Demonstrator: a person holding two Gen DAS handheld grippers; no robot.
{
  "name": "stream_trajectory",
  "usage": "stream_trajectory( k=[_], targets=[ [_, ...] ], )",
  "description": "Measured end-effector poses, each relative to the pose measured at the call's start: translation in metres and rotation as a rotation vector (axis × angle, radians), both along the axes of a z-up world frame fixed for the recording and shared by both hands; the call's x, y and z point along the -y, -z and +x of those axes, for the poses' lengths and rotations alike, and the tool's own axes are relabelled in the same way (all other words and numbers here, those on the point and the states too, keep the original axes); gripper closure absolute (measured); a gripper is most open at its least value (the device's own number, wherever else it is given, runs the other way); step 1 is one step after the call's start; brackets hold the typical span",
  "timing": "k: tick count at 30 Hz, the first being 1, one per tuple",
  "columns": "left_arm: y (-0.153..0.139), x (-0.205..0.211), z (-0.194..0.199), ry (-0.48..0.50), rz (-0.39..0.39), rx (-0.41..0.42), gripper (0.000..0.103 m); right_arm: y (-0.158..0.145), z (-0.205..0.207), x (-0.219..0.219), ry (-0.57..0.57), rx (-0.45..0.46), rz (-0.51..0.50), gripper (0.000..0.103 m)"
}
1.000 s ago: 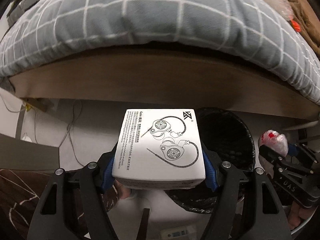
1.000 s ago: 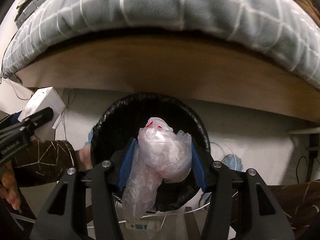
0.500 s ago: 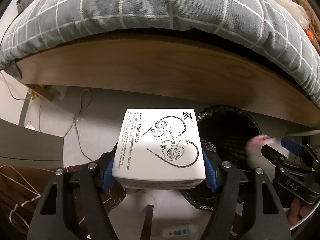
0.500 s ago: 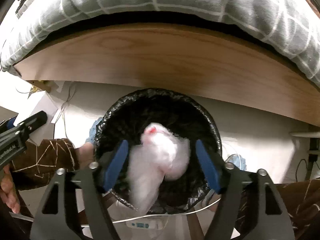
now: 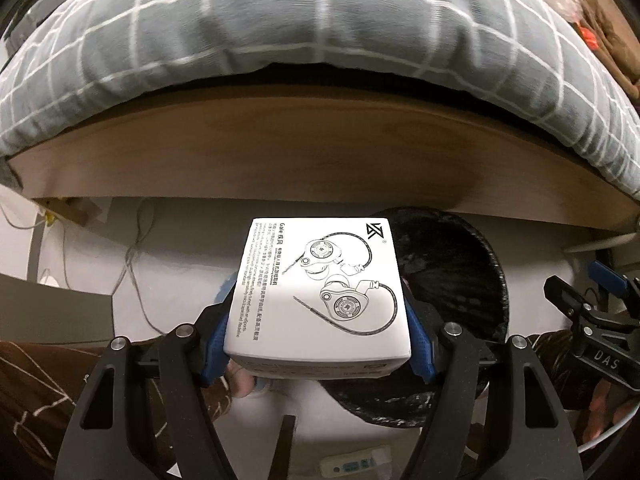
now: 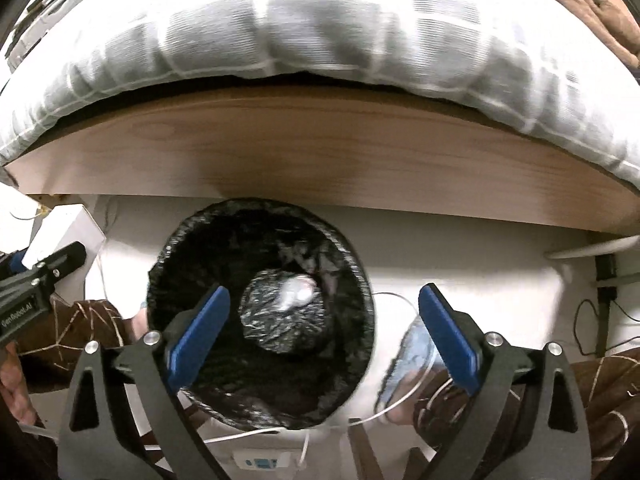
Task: Collect trash
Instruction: 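Open the right tool to drop the bag while the left tool drops the box into the bin, then raise both open tools back toward the remaining items on the bed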
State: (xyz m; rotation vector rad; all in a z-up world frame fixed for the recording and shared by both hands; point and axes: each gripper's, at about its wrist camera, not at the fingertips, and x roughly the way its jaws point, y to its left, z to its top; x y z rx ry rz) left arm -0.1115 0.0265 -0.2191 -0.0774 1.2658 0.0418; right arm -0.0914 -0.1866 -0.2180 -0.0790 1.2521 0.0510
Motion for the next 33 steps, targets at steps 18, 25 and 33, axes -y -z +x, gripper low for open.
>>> stream_trajectory(
  k=[18, 25, 33],
  targets=[
    [0.004, 0.08, 0.014, 0.138, -0.019, -0.011, 0.035, -0.023, -0.021, 0.067, 0.138, 0.064, -0.017, 0.011],
    [0.001, 0.096, 0.013, 0.168, -0.013, 0.009, 0.035, -0.026, -0.025, 0.077, 0.174, 0.077, -0.012, 0.011],
    [-0.008, 0.095, 0.01, 0.151, 0.037, 0.075, 0.006, -0.033, -0.022, 0.075, 0.174, 0.094, -0.004, 0.011]
  ],
)
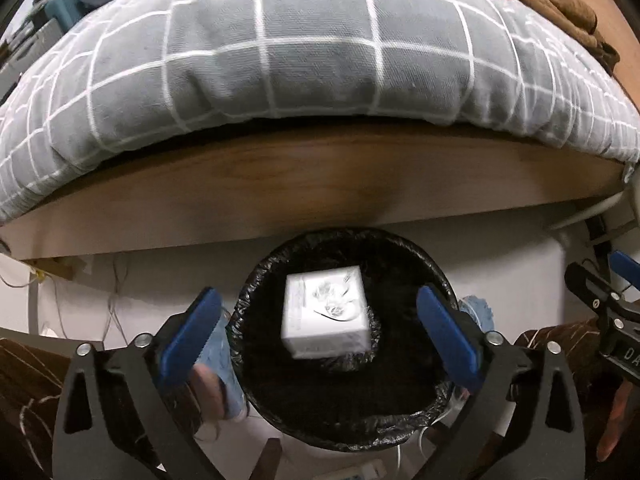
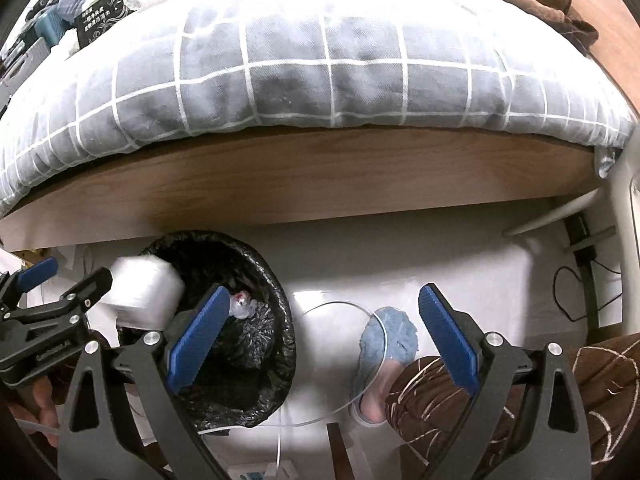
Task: Collect trash
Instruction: 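Raise both open tools back toward the remaining items on the bed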
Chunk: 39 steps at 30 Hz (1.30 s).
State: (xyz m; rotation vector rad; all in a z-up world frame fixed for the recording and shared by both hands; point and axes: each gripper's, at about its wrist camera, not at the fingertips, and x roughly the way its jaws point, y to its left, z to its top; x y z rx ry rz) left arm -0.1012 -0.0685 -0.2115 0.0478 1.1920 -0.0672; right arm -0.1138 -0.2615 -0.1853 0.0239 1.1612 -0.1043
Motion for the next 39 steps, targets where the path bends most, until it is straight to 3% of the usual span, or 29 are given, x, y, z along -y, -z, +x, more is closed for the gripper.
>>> stream_trajectory(
  k=[6, 15, 23, 39],
  targets=[
    [-0.011, -0.017, 0.003, -0.047, 0.01, 0.006, 0.006, -0.023, 0.005, -0.01, -0.03, 0.052, 0.002, 0.011],
    [-0.066, -0.045, 0.005, -0.068, 0.02, 0.109, 0.006, -0.063, 0.019, -0.029, -0.074, 0.138, 0.036, 0.011],
    [-0.097, -0.065, 0.014, -0.102, -0.003, 0.155, 0.006, -0.094, 0.03, -0.045, -0.124, 0.202, 0.021, 0.011],
    [-0.137, -0.091, 0.042, -0.145, -0.007, 0.215, 0.006, -0.135, 0.064, -0.052, -0.147, 0.274, 0.034, 0.011]
  ],
)
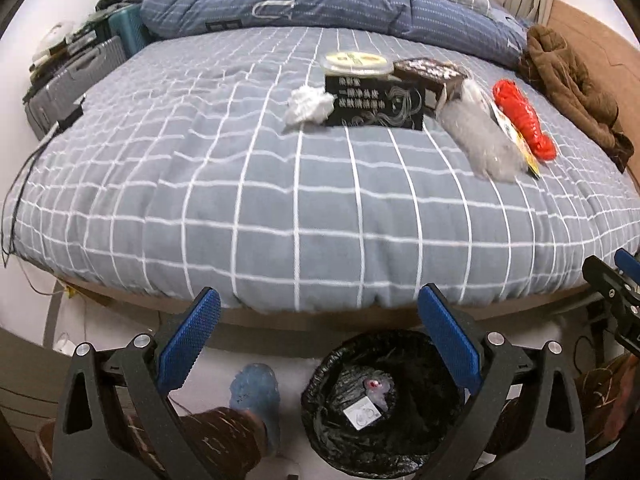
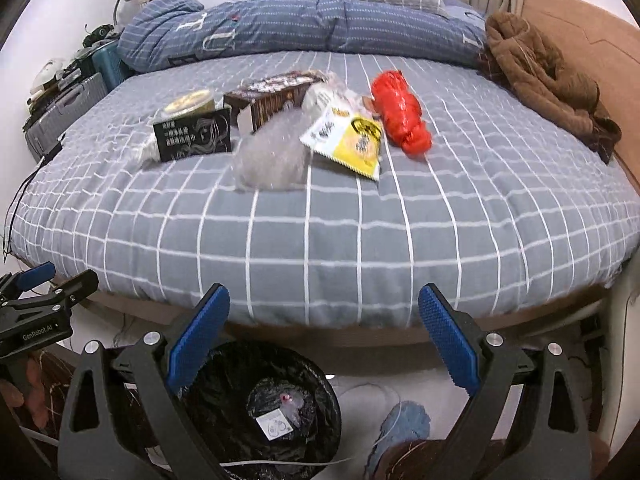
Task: Collect trash
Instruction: 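Raise both open tools back toward the remaining items on the bed, then grasp the crumpled white tissue with the left tool while the right tool grasps the bubble wrap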
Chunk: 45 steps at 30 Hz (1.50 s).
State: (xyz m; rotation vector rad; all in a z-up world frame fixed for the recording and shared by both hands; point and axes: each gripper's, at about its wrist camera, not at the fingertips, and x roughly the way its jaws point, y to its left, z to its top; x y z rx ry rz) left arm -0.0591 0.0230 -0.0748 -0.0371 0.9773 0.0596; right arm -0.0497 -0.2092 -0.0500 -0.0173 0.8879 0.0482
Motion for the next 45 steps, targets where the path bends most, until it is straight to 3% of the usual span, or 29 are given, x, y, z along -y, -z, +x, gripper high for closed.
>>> stream_trajectory(
  k=[16, 26, 29, 37, 45],
  targets=[
    [-0.028, -0.028, 0.07, -0.027, 0.008, 0.043, 0.006, -0.019, 0.072, -0.018, -0.057, 0.026, 0.009, 0.012],
    [-0.01, -0.045, 0.14, -0.018, 0.008, 0.042, 0.006, 0.001, 0.128, -0.029, -0.067, -0.012, 0.034, 0.012],
    [-0.005, -0.051, 0.16, -0.02, -0.029, 0.037, 0.006, 0.007, 0.142, -0.031, -0.068, -0.025, 0.054, 0.012],
    [0.012, -0.057, 0.19, -0.015, -0.039, 0.034, 0.007, 0.024, 0.166, -0.04, -0.087, -0.045, 0.089, 0.012],
    [0.018, -0.049, 0.201, 0.019, -0.068, 0.017, 0.021, 0.038, 0.177, -0.045, -0.102, -0.051, 0.07, 0.018]
  ],
)
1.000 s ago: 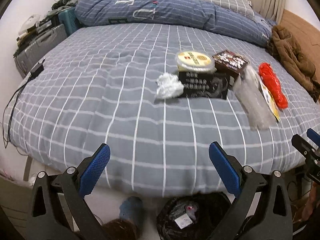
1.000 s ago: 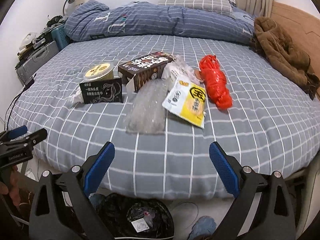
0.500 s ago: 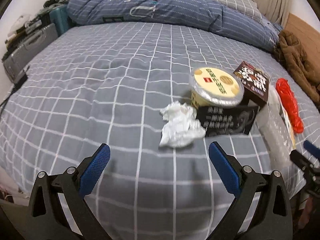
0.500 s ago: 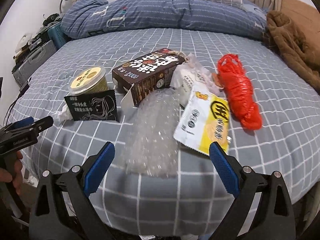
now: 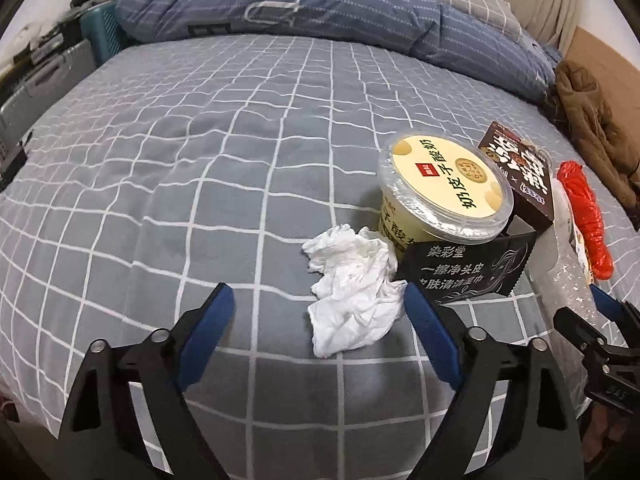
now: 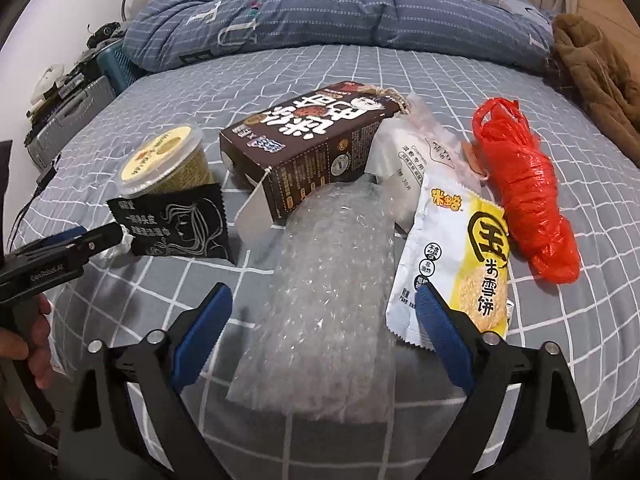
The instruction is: Collect trash
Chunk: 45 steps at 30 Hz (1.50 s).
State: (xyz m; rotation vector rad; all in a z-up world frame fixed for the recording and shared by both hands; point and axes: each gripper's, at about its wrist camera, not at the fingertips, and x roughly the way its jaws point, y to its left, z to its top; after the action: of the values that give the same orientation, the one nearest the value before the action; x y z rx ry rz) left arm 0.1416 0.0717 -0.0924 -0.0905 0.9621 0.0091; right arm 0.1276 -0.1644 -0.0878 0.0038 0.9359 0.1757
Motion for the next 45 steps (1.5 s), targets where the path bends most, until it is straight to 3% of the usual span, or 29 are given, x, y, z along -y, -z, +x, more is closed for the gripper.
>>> stream_trajectory(
  k=[7, 10, 11, 19, 27, 45],
  targets=[
    [0.009, 0.005, 0.008, 0.019, -0.016, -0.034, 0.042, 0.014, 0.006, -0.004, -0.009, -0.043, -0.035, 0.042],
    [0.012, 0.008, 0.009, 0.023, -0.017, -0.042, 0.057, 0.015, 0.004, -0.005, -0.014, -0.036, -0.043, 0.053],
    [0.012, 0.009, 0.009, 0.029, -0.021, -0.047, 0.065, 0.015, 0.004, -0.005, -0.013, -0.036, -0.045, 0.055],
    [0.014, 0.009, 0.008, 0.024, -0.012, -0.061, 0.086, 0.014, 0.004, -0.005, -0.015, -0.034, -0.042, 0.071],
    [-0.001, 0.006, -0.005, -0.027, 0.006, -0.008, 0.089, 0.006, 0.002, -0.007, -0.016, -0.013, -0.03, 0.078],
    [-0.024, 0.014, -0.037, 0.0, 0.016, 0.054, 0.089, -0.015, -0.019, -0.011, -0.047, 0.048, -0.031, 0.078]
  ],
)
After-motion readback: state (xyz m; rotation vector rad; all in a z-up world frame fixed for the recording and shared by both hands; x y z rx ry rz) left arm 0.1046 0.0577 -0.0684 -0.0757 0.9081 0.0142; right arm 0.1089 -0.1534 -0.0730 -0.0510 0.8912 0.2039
